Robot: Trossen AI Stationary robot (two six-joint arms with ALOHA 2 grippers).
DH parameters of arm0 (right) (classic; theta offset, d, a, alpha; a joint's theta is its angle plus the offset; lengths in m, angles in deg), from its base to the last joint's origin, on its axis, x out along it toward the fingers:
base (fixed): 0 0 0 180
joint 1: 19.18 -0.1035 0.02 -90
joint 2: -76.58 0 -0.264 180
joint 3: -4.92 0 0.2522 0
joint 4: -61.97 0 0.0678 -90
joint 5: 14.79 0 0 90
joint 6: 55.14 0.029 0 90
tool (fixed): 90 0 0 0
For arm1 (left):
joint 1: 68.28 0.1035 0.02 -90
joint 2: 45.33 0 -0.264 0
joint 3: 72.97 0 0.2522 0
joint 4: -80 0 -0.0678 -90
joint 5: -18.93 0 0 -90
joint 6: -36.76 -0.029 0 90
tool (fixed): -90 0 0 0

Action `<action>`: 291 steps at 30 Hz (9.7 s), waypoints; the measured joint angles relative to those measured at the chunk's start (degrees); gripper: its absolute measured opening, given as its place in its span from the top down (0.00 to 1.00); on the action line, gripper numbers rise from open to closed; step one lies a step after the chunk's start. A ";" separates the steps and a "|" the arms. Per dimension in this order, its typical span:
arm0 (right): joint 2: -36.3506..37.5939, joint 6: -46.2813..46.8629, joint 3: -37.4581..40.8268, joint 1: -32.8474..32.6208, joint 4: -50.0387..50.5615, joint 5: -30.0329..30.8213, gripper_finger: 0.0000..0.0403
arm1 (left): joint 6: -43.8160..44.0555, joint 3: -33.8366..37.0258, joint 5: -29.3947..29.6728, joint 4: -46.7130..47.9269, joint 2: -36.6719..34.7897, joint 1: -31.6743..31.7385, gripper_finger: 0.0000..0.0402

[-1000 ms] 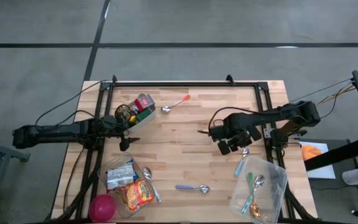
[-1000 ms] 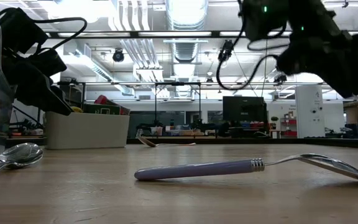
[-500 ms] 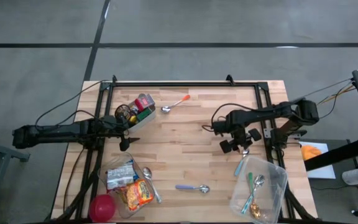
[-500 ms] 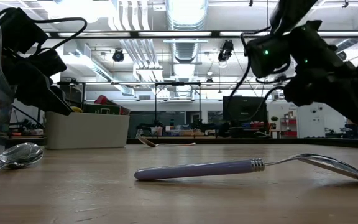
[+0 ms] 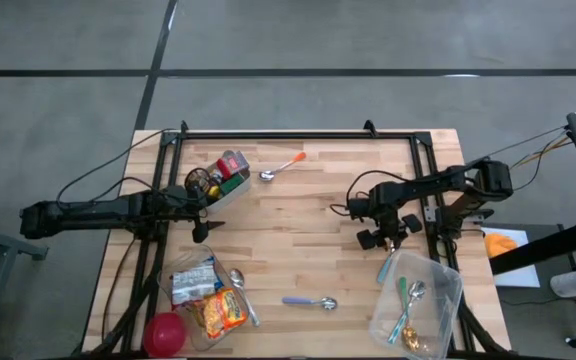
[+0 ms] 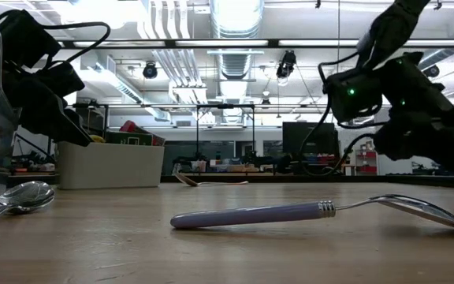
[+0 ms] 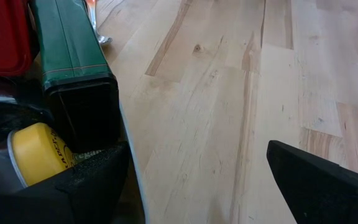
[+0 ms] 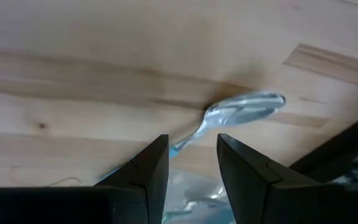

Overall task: Pick & Place Food Item
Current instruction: Put the blue spoon into the white bin, then put the purple spoon into the white bin

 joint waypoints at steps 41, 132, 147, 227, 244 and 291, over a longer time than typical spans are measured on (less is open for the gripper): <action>-0.07 -0.43 -11.66 -0.20 -6.19 22.80 0.67 | -0.01 0.00 -0.01 0.00 0.00 0.00 0.05; -0.09 12.14 -4.56 -8.35 -10.38 27.91 0.93 | -0.01 0.00 -0.01 0.01 0.00 0.00 0.05; 2.66 -0.02 -25.00 -8.89 3.77 30.48 0.93 | -0.01 0.00 -0.01 0.00 -0.01 0.00 0.05; 3.54 65.96 -15.60 -62.55 1.38 30.62 0.77 | -0.02 0.00 -0.01 0.02 0.00 0.00 0.05; 3.50 65.24 -15.61 -62.55 1.26 31.43 0.71 | -0.01 0.00 0.00 0.02 -0.02 0.00 0.05; -5.13 -33.50 -36.14 -42.18 -13.43 51.19 0.71 | -0.02 0.00 0.00 0.00 -0.02 0.02 0.05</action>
